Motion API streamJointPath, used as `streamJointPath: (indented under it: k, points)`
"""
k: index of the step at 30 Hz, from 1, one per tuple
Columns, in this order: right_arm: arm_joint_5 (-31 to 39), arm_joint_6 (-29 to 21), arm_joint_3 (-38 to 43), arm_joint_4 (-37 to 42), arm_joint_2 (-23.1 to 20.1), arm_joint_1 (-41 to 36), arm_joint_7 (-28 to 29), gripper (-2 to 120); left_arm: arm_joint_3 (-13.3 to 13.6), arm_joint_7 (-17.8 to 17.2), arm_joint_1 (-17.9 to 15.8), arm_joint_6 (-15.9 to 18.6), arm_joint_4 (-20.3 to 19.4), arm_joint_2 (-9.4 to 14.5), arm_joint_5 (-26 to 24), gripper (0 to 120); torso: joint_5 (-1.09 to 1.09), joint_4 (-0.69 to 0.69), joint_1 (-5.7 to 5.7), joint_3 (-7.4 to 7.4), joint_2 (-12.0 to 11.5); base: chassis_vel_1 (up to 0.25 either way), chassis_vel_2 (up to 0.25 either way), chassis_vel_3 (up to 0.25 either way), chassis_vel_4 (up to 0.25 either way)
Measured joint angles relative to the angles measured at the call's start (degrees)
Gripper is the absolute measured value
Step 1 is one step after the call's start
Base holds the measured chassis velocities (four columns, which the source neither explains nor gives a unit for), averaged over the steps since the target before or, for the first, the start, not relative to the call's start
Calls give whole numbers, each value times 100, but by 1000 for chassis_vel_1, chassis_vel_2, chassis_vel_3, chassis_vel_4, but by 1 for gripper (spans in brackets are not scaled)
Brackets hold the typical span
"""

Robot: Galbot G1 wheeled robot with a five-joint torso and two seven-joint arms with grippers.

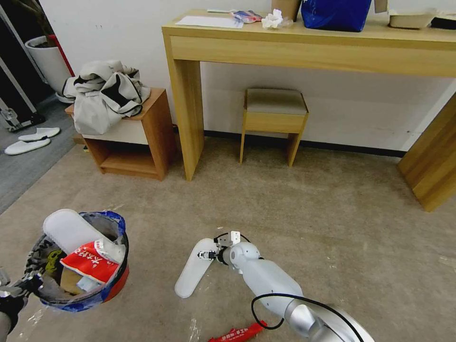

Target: Pick up the trash bin and place the garbage on the floor into it.

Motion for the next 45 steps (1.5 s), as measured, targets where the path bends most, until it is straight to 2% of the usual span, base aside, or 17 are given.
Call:
streamJointPath:
  k: [44,45]
  points:
    - [-327,550,-28,-567,0,209,-833,99,-28,24,150,-57,-152,-151,63,0,1,0,0,0,0,0,0,0,0]
    - [-345,555,-23,-580,1,209,-850,94,-28,25,162,-58,-166,-152,64,0,1,0,0,0,0,0,0,0,0]
